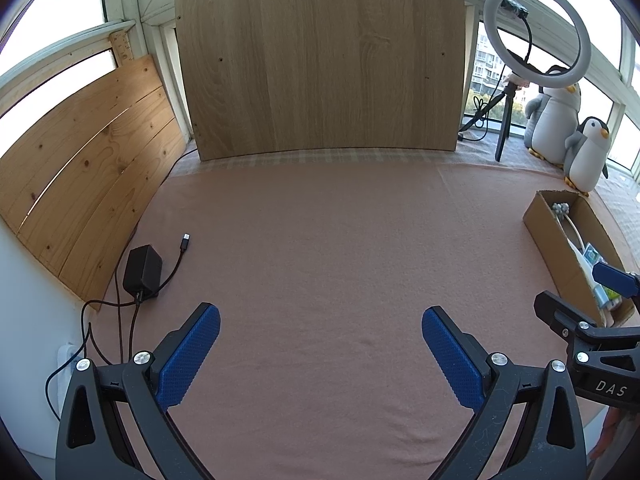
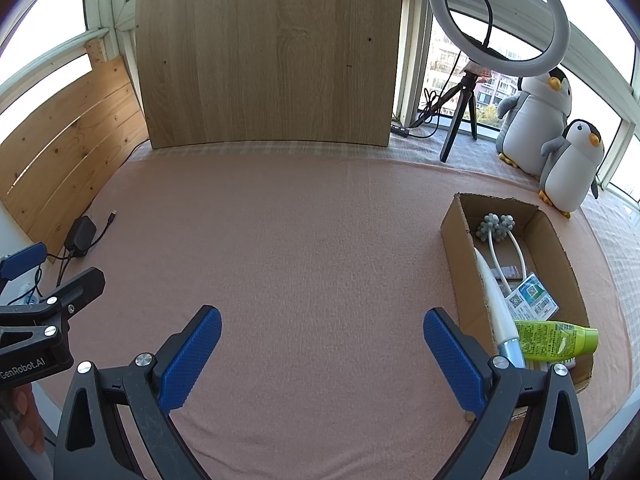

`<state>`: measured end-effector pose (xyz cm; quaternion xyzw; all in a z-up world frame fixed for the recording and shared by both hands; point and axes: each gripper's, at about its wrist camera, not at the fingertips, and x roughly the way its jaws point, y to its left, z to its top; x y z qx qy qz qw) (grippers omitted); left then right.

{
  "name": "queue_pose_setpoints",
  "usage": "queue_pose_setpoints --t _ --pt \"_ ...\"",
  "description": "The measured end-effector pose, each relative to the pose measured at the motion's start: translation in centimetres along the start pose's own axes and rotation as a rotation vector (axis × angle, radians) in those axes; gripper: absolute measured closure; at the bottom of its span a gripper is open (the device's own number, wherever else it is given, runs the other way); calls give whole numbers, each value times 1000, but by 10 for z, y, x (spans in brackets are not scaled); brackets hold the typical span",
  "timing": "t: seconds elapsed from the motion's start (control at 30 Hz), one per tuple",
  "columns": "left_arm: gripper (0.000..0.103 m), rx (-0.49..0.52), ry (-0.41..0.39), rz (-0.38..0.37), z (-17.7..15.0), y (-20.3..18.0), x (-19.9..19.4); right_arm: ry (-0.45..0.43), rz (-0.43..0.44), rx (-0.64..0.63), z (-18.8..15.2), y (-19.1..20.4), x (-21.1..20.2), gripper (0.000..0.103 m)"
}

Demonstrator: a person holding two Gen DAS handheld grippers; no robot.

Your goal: Organize objects

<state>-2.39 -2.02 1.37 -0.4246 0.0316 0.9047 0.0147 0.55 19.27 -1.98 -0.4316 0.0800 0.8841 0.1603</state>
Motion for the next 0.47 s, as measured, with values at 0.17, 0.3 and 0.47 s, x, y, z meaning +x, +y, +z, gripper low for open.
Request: queue_pose_setpoints --t 0.17,0.3,0.47 --pt "1 -1 13 -7 0 0 6 6 -1 1 1 0 4 3" --pt "1 8 7 -3 -2 -1 10 12 -1 4 2 1 7 3" --pt "1 13 5 12 -1 0 15 18 -4 6 3 1 10 3"
